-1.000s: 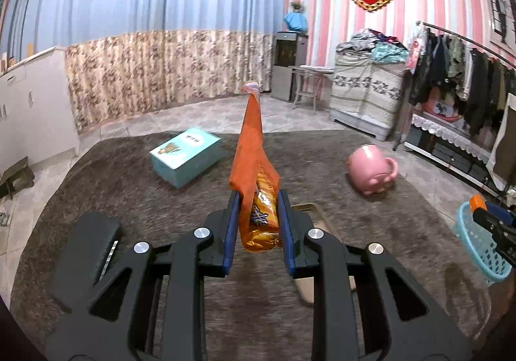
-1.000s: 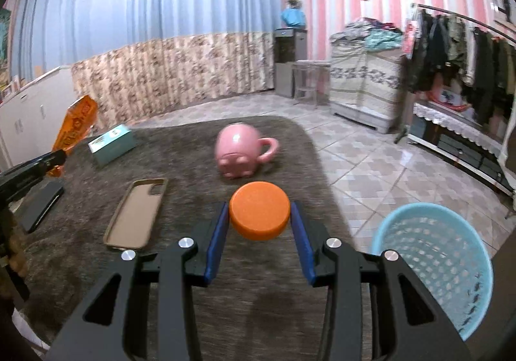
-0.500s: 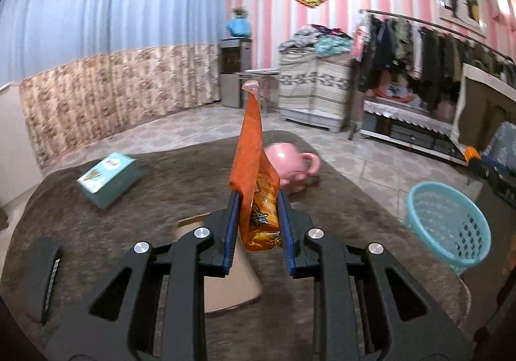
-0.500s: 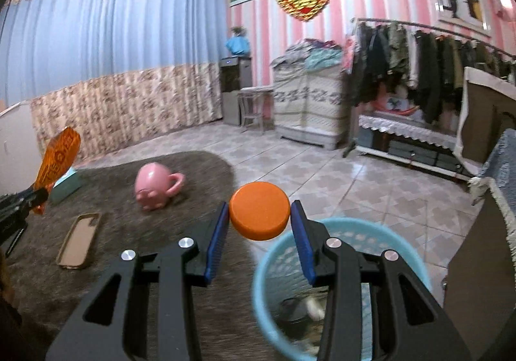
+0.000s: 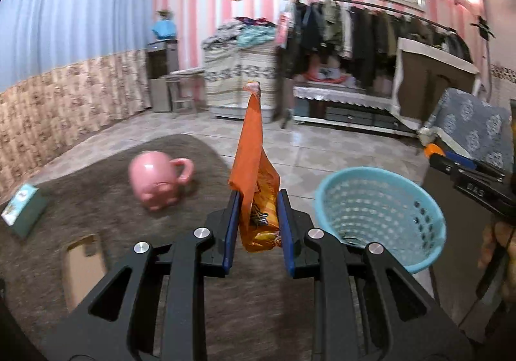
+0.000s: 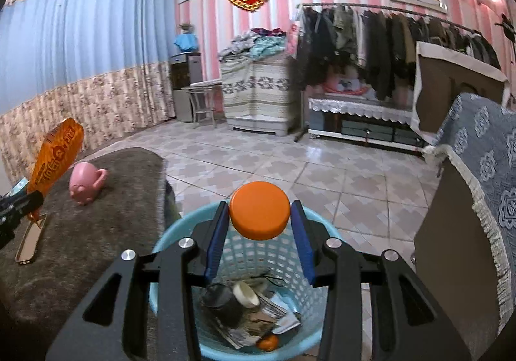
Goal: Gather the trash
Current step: 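Open the left gripper to drop the bag while the right gripper drops the lid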
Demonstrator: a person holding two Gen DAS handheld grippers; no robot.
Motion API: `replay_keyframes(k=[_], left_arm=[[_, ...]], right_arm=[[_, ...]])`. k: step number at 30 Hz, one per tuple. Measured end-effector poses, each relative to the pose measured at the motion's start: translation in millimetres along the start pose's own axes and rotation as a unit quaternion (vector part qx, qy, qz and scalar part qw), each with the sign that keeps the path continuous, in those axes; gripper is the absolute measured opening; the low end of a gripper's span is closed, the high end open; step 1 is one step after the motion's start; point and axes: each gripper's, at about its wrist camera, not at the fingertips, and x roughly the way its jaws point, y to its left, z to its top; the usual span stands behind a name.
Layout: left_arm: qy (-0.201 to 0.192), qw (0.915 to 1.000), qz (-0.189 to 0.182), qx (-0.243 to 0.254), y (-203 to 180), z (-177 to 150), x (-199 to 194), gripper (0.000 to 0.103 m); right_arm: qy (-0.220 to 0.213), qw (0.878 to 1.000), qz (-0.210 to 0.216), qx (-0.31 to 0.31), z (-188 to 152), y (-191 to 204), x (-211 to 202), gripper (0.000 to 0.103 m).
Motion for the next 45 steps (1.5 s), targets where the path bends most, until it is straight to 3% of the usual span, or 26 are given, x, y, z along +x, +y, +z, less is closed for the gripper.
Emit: replay_keyframes(k=[11, 19, 22, 23, 24, 26, 29, 35, 42, 43, 45], left_arm=[[0.046, 0.9961, -0.074, 0.014, -64.6, -3.4, 67.3, 0.023], [0.061, 0.9929, -0.093, 0.042, -103.0, -7.2, 106.2, 0.023], [0.065, 0.9922, -0.097, 0.042, -108.6, -3.3, 113.6, 0.027], [0.066, 0.9923, -0.096, 0.042, -109.4, -1.9, 114.8, 0.034], [0.065, 0.9927, -0.093, 0.04, -108.7, -1.0, 115.1, 0.049], [0.058, 0.9942, -0.085, 0.032, -104.2, 0.0, 112.4, 0.063], [0.053, 0.9954, -0.076, 0.027, -98.2, 2.6, 109.5, 0.068], [0.012, 0.9998, -0.013, -0.005, -66.4, 8.8, 80.2, 0.096], [0.006, 0.9985, 0.042, -0.035, -13.8, 6.2, 40.5, 0.097], [0.003, 0.9981, 0.051, -0.035, -7.3, 6.5, 33.6, 0.097], [-0.003, 0.9967, 0.074, -0.033, 7.3, 6.9, 17.3, 0.098]], right_arm=[[0.024, 0.999, -0.014, 0.037, -9.4, -29.2, 15.6, 0.04], [0.036, 0.997, -0.022, 0.068, -16.0, -45.4, 24.7, 0.04], [0.04, 0.997, -0.024, 0.069, -16.7, -47.5, 28.6, 0.04], [0.041, 0.996, -0.024, 0.069, -17.1, -47.7, 28.9, 0.04], [0.042, 0.996, -0.024, 0.069, -18.2, -47.9, 29.1, 0.04], [0.043, 0.996, -0.024, 0.069, -19.2, -47.7, 28.9, 0.04], [0.047, 0.997, -0.021, 0.064, -19.2, -43.7, 30.8, 0.04], [0.054, 0.998, -0.013, 0.042, -18.0, -29.1, 38.9, 0.04], [0.048, 0.999, -0.016, 0.019, -16.9, 1.5, 47.9, 0.041], [0.048, 0.998, -0.019, 0.02, -16.7, 3.1, 49.4, 0.045], [0.044, 0.998, -0.028, 0.024, -17.2, 4.5, 48.7, 0.077]])
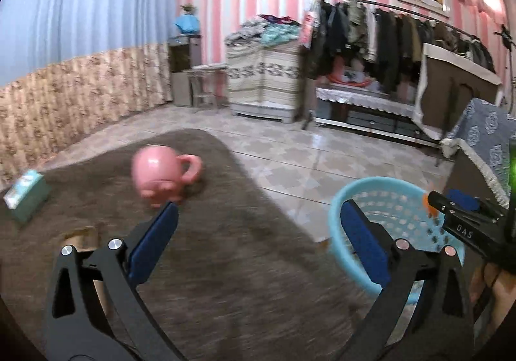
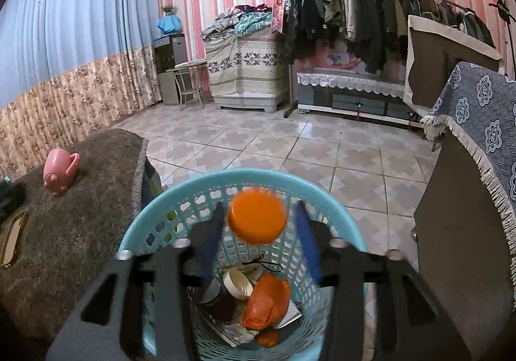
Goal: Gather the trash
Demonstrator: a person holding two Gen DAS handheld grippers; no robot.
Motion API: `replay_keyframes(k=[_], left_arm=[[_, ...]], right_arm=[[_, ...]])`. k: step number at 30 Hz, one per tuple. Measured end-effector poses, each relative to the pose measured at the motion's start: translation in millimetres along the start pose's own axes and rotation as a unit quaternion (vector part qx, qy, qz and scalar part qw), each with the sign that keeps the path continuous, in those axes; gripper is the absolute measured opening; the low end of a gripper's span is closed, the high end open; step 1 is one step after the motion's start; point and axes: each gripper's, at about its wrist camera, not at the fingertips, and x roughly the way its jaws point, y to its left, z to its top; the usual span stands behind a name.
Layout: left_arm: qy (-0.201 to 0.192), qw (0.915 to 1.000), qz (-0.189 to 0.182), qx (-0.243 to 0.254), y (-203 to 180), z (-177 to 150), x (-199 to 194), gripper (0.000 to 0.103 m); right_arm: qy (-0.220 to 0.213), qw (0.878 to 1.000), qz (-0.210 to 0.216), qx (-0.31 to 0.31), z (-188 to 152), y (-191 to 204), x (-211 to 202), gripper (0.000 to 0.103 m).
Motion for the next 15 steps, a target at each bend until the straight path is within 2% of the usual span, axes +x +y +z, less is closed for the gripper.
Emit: replay_keyframes(k=[2, 6, 11, 15], left_arm=[[-0.007, 0.9997, 0.025, -0.001, 18.9, 1.7, -16.8, 0.097], [-0.02, 0.9971, 0.069, -0.024, 54.2, 4.7, -47.5, 0.098], [-0.03, 0.9903, 0.127, -0.049, 94.6, 1.3, -87.9, 0.098], [-0.035, 0.984, 0.164, -0.061, 117.6, -9.0, -120.8, 0.098]], right_arm=[[-0.005, 1.0, 0.004, 0.008, 1.3, -1.2, -3.9, 0.078], [-0.012, 1.0, 0.008, 0.015, 4.0, -1.7, -13.1, 0.091], [-0.009, 0.999, 0.036, 0.007, 6.3, 11.8, -25.4, 0.096], [-0.024, 0.997, 0.07, -0.018, 7.8, 28.3, -49.8, 0.098]])
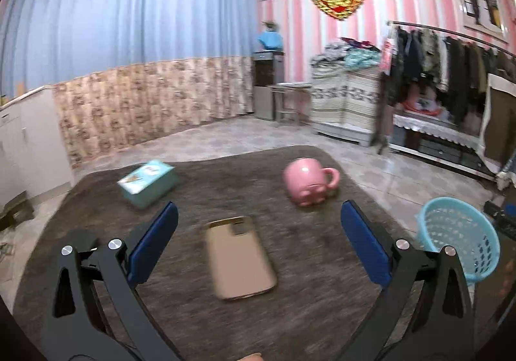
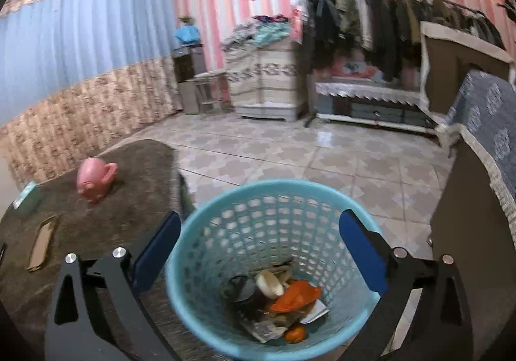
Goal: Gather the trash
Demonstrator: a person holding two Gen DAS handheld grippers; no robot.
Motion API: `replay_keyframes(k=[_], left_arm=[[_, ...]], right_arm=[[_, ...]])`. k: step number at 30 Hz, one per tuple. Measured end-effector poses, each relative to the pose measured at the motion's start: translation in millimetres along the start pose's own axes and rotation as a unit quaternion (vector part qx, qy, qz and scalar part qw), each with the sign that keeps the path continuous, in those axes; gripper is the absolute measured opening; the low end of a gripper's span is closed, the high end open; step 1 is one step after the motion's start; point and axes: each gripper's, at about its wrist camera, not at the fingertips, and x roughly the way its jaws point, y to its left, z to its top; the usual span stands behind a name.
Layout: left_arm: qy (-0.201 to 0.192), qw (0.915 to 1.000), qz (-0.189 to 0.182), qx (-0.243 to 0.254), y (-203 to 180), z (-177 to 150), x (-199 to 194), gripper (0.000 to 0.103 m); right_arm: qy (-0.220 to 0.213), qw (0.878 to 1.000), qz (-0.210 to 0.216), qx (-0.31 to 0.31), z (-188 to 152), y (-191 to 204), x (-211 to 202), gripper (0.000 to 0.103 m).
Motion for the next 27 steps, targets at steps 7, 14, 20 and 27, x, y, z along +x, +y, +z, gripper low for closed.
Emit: replay_keyframes(k=[7, 14, 20, 27], left_arm=[[-0.011, 0.999, 0.037, -0.024, 36.2, -13.9, -40.9, 0.098], [-0.009, 0.9988, 0.031, -0.036, 48.6, -30.1, -69.8, 0.098], [0.002, 0.999, 0.019, -0.04, 46.9, -46.7, -80.3, 0.098], [0.005, 0.9995, 0.01, -0.03, 37.2, -66.9, -90.3, 0.098]], right_arm=[[-0.016, 0.999, 0.04, -0.008, 0.6, 23.9, -33.1, 0.098], [-0.03, 0.996, 0.078, -0.016, -9.1, 56.7, -67.2, 0.099], [-0.013, 0.994, 0.094, -0.05, -32.9, 87.3, -84.3, 0.099], [-0.008, 0.992, 0.097, -0.079, -55.3, 110.4, -103.8, 0.099]])
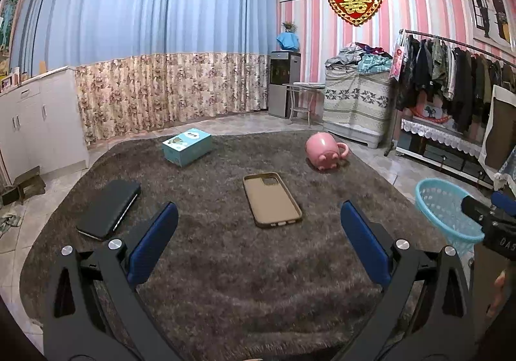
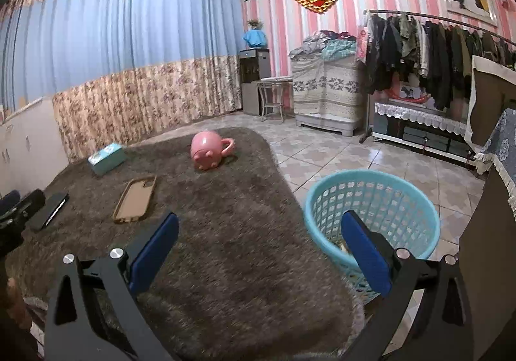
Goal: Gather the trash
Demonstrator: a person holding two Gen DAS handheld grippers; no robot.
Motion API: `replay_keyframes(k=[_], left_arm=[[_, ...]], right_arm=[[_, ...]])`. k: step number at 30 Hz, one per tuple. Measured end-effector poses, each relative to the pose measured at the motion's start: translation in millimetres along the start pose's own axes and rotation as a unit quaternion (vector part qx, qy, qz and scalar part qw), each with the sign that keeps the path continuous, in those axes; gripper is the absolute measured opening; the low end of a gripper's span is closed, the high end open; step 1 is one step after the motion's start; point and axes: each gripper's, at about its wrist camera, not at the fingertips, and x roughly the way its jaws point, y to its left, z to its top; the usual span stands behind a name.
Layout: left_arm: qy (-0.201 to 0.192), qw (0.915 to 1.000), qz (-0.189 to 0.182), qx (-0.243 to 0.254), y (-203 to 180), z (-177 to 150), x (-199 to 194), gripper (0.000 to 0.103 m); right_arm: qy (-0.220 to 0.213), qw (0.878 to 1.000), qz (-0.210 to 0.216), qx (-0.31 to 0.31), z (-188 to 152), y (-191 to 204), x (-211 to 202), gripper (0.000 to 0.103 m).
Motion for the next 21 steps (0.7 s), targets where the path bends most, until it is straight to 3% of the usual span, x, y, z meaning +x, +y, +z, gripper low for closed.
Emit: replay_keyframes(k=[10, 21], left_arm=[[-0.005, 0.9998, -0.016, 0.008, -9.7, -13.5, -8.1, 0.098], [-0.007, 0.9996, -0.017, -0.019, -0.8, -17.2, -3.3, 0.098]], right_arm=[[-0.017, 0.999, 0.004, -0.047, -7.1, 20.2, -9.8, 0.098], [-0.015, 0.999, -0.004, -0.039, -10.3, 23.8, -13.0, 0.099]])
